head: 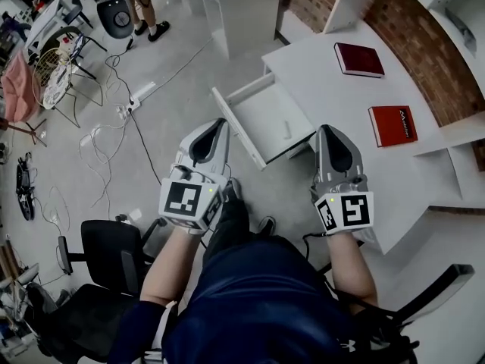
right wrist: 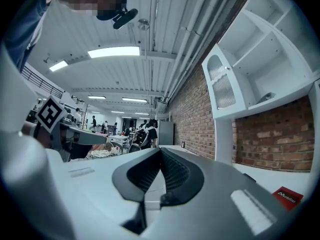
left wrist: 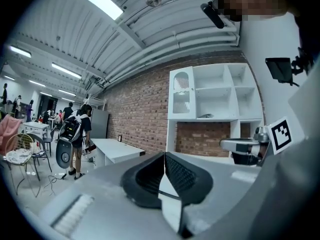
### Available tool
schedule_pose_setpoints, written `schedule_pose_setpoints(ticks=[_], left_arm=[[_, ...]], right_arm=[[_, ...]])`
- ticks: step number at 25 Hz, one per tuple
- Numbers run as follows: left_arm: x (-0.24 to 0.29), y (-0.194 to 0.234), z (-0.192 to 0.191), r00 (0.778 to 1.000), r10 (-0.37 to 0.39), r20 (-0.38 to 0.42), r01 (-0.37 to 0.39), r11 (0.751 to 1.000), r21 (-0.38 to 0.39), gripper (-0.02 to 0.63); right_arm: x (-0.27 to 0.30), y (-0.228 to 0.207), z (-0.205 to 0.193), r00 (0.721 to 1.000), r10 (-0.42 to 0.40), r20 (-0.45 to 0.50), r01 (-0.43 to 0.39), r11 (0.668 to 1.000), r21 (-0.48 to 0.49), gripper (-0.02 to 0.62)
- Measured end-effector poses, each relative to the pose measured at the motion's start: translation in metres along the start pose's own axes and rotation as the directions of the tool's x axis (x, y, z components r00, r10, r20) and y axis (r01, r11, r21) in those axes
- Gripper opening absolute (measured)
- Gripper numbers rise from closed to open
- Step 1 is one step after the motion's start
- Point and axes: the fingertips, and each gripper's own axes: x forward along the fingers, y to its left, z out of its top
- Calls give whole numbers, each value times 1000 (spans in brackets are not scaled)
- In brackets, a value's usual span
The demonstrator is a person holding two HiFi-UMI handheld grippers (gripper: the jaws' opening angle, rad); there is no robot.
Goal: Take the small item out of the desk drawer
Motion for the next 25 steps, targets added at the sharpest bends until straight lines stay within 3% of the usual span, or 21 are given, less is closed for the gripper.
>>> schedule_pose_setpoints(ticks=[8,19,25], left_arm=[[59,48,-15,995,-98,-30,99,995,7,8],[107,97,-53,974,-197,-113,194,980,-40,8],[128,111,-90,958,-217,-189,208,976,-68,8]], right_arm=[[66,-9,-23,995,-55,-80,55,998,-11,3],[130,-8,-66,969,-122,-217,127,992,11,3],[156,-7,-116,933,-75,-352,106,992,72,3]])
